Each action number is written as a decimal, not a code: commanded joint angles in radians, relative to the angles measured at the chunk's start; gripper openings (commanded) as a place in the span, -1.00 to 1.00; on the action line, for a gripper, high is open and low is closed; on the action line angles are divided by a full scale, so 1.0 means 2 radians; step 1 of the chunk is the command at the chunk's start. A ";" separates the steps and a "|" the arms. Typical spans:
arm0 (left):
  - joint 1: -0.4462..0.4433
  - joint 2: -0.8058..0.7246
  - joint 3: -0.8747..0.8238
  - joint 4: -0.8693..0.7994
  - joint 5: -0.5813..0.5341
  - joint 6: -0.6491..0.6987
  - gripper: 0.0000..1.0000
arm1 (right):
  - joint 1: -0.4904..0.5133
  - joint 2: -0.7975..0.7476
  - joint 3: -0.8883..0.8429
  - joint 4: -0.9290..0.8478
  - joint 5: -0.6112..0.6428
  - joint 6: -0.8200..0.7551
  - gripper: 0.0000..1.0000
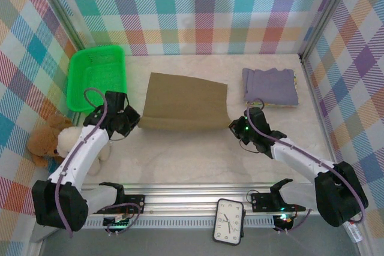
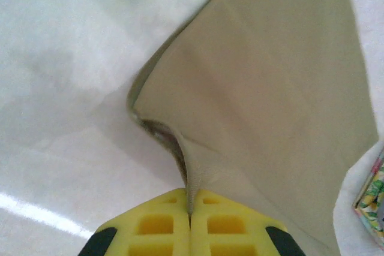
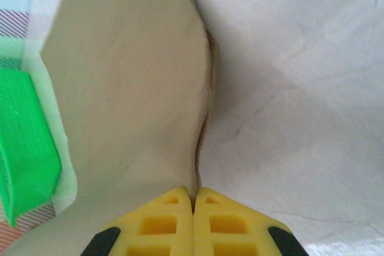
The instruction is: Fold and stack the skirts
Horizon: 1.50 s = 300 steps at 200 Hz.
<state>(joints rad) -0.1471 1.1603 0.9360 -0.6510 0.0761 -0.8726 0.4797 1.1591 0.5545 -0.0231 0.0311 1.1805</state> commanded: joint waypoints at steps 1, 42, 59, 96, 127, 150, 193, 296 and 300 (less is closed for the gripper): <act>0.005 0.034 0.047 0.009 -0.028 0.033 -1.00 | 0.000 -0.008 0.032 -0.001 0.069 0.014 -1.00; 0.005 0.113 0.149 0.027 -0.039 0.066 -1.00 | -0.007 0.021 0.090 -0.012 0.103 0.002 -1.00; 0.005 0.142 0.195 0.032 -0.053 0.087 -1.00 | -0.012 0.037 0.110 -0.010 0.116 0.004 -1.00; 0.006 0.208 0.288 0.027 -0.073 0.117 -1.00 | -0.033 0.083 0.152 -0.003 0.121 0.001 -1.00; 0.007 0.249 0.336 0.022 -0.068 0.125 -1.00 | -0.044 0.118 0.186 -0.018 0.115 0.006 -1.00; 0.008 0.276 0.354 0.030 -0.052 0.134 -1.00 | -0.052 0.139 0.200 -0.033 0.108 0.019 -1.00; 0.009 0.316 0.374 0.076 -0.056 0.155 -1.00 | -0.071 0.186 0.227 -0.040 0.081 0.029 -1.00; 0.010 0.445 0.457 0.046 -0.092 0.153 -1.00 | -0.085 0.337 0.337 -0.036 0.031 0.018 -1.00; 0.009 0.451 0.463 0.046 -0.093 0.154 -1.00 | -0.086 0.343 0.343 -0.035 0.027 0.016 -1.00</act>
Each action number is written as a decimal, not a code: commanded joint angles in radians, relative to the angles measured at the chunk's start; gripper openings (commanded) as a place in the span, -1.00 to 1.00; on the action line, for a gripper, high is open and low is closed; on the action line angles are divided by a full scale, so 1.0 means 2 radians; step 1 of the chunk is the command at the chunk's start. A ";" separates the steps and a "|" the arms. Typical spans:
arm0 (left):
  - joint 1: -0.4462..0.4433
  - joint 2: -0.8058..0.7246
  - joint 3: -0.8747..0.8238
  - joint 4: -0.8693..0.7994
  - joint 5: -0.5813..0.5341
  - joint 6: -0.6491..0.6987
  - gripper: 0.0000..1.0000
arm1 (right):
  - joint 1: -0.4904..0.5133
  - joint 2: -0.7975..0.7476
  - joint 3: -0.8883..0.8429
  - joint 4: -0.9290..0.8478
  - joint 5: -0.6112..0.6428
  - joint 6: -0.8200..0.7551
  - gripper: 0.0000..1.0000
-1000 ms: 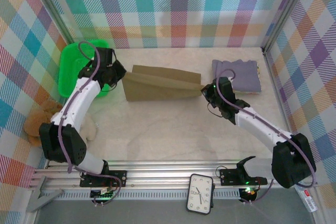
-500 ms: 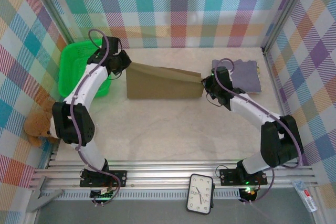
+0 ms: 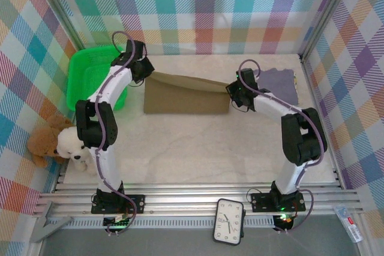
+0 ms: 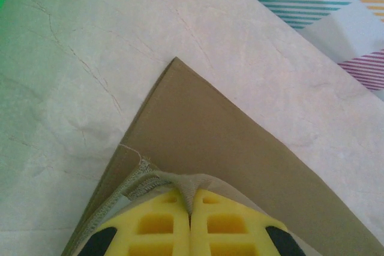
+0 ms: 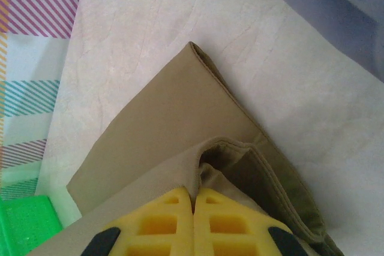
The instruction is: Fold and stack the skirts
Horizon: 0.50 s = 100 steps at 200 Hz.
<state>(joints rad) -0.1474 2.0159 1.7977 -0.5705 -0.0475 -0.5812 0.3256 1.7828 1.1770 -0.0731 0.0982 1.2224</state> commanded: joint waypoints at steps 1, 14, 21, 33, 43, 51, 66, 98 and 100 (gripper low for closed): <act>0.010 0.024 0.034 0.005 -0.032 0.009 -1.00 | -0.009 0.032 0.032 -0.009 -0.007 -0.005 -1.00; 0.010 0.043 0.052 0.001 -0.038 0.011 -1.00 | -0.009 0.047 0.049 -0.006 -0.012 -0.012 -1.00; 0.010 0.052 0.062 -0.001 -0.041 0.012 -1.00 | -0.009 0.055 0.058 -0.008 -0.012 -0.017 -1.00; 0.011 0.067 0.074 -0.001 -0.039 0.012 -1.00 | -0.010 0.067 0.074 -0.017 -0.007 -0.023 -1.00; 0.010 0.081 0.086 -0.001 -0.034 0.011 -1.00 | -0.010 0.077 0.086 -0.025 -0.001 -0.027 -1.00; 0.011 0.092 0.096 -0.002 -0.028 0.011 -1.00 | -0.010 0.084 0.093 -0.029 0.005 -0.028 -1.00; 0.011 0.114 0.116 -0.012 -0.028 0.006 -1.00 | -0.013 0.097 0.100 -0.024 0.008 -0.028 -0.96; 0.017 0.156 0.195 -0.050 0.000 -0.002 -0.27 | -0.027 0.108 0.110 0.032 -0.030 -0.061 -0.60; 0.017 0.157 0.200 -0.054 0.001 -0.002 -0.19 | -0.028 0.108 0.110 0.037 -0.036 -0.066 -0.56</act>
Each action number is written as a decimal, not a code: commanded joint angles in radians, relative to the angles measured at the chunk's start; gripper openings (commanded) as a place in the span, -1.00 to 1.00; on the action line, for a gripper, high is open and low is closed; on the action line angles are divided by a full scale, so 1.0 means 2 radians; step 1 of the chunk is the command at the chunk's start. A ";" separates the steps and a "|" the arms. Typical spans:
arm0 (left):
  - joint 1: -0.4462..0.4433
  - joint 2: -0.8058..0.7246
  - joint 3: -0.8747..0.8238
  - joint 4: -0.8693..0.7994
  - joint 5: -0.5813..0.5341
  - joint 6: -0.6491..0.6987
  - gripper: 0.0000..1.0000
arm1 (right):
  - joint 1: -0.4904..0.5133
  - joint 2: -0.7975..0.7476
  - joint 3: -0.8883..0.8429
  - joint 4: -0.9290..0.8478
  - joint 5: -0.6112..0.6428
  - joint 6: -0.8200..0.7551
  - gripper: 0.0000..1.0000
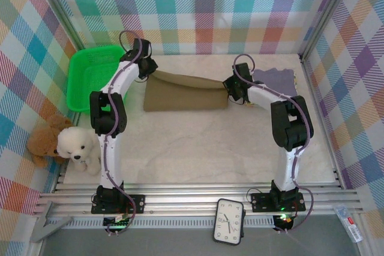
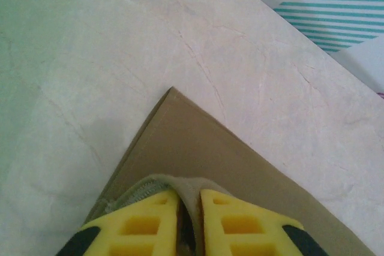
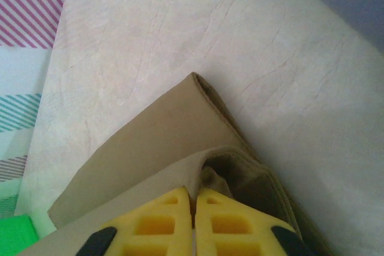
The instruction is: Fold and stack the skirts
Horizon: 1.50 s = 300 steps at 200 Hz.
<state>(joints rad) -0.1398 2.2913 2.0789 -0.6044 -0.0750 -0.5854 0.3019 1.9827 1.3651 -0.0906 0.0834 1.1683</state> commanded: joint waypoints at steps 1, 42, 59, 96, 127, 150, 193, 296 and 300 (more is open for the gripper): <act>0.013 0.020 0.062 -0.039 0.016 0.000 -0.15 | -0.016 0.008 0.016 0.049 -0.032 -0.042 -0.54; 0.010 -0.024 0.043 -0.055 0.068 -0.012 0.90 | -0.012 -0.012 0.024 0.063 -0.122 -0.136 0.92; 0.005 -0.047 -0.003 -0.038 0.109 -0.025 0.92 | -0.004 -0.015 0.020 0.056 -0.131 -0.158 0.98; -0.010 -0.041 -0.057 0.020 0.217 -0.064 0.94 | 0.016 0.032 0.070 0.018 -0.174 -0.194 0.98; -0.019 -0.004 -0.059 0.026 0.233 -0.078 0.96 | 0.024 0.079 0.114 -0.013 -0.169 -0.186 0.98; -0.018 0.006 -0.099 0.028 0.203 -0.089 0.98 | 0.025 0.106 0.136 -0.038 -0.197 -0.175 0.98; -0.019 -0.020 -0.217 0.062 0.190 -0.090 1.00 | 0.027 0.110 0.117 -0.069 -0.258 -0.198 0.98; -0.027 -0.269 -0.527 0.134 0.198 -0.111 1.00 | 0.041 -0.051 -0.071 -0.048 -0.245 -0.210 0.98; -0.027 -0.272 -0.516 0.126 0.196 -0.107 1.00 | 0.041 -0.059 -0.072 -0.055 -0.221 -0.204 0.98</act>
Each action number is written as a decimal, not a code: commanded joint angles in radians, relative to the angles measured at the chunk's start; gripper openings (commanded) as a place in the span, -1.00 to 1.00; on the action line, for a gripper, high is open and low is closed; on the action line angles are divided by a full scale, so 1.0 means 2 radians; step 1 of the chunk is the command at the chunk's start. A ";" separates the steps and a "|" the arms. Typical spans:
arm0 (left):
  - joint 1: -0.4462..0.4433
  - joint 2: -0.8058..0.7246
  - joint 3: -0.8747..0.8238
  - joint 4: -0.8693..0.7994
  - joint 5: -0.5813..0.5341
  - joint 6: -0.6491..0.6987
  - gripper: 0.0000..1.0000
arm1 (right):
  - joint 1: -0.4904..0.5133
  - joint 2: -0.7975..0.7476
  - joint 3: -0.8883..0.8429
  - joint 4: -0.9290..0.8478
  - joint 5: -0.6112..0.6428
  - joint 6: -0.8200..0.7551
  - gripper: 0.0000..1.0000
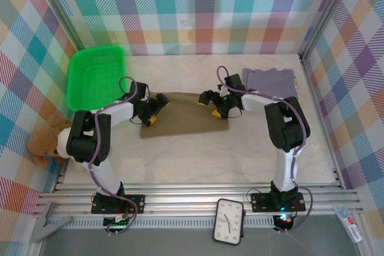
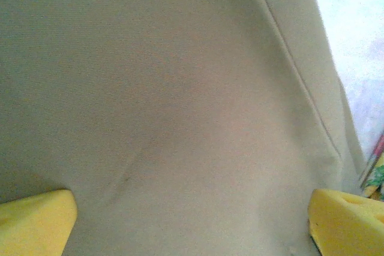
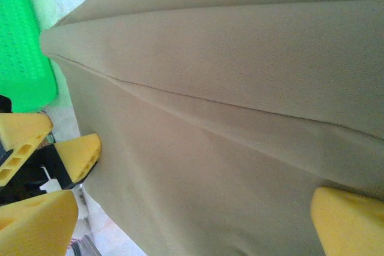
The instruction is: Fold and stack the skirts
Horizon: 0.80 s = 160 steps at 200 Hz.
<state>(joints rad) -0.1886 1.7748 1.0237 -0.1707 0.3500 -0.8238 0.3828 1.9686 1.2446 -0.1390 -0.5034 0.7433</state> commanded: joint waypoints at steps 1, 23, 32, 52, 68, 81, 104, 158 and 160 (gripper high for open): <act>-0.002 -0.014 0.014 -0.092 -0.017 0.014 1.00 | 0.000 -0.054 -0.012 -0.033 0.078 0.011 0.98; -0.002 -0.003 0.080 -0.120 -0.030 0.036 1.00 | -0.001 -0.088 -0.027 -0.061 0.202 0.043 0.98; -0.002 0.010 0.105 -0.125 -0.032 0.043 1.00 | -0.002 -0.093 -0.031 -0.070 0.232 0.048 0.98; -0.002 0.050 0.154 -0.134 -0.028 0.050 1.00 | -0.004 -0.081 -0.020 -0.083 0.239 0.023 0.91; -0.001 0.079 0.188 -0.141 -0.024 0.055 1.00 | -0.004 -0.061 0.000 -0.107 0.243 0.009 0.71; 0.000 0.102 0.214 -0.152 -0.023 0.060 1.00 | -0.004 -0.047 0.013 -0.121 0.245 0.003 0.59; 0.003 0.132 0.244 -0.163 -0.034 0.064 1.00 | -0.004 -0.029 0.027 -0.130 0.247 -0.004 0.46; 0.015 0.150 0.223 -0.166 -0.069 0.051 1.00 | -0.001 -0.035 0.022 -0.052 0.155 -0.052 -0.37; 0.015 0.150 0.222 -0.166 -0.070 0.051 1.00 | 0.000 -0.037 0.020 -0.049 0.155 -0.053 -0.42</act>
<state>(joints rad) -0.1780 2.0670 1.4914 -0.4587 0.2626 -0.7177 0.3740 1.9171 1.2686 -0.3157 -0.1200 0.6956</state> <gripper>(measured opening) 0.999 0.393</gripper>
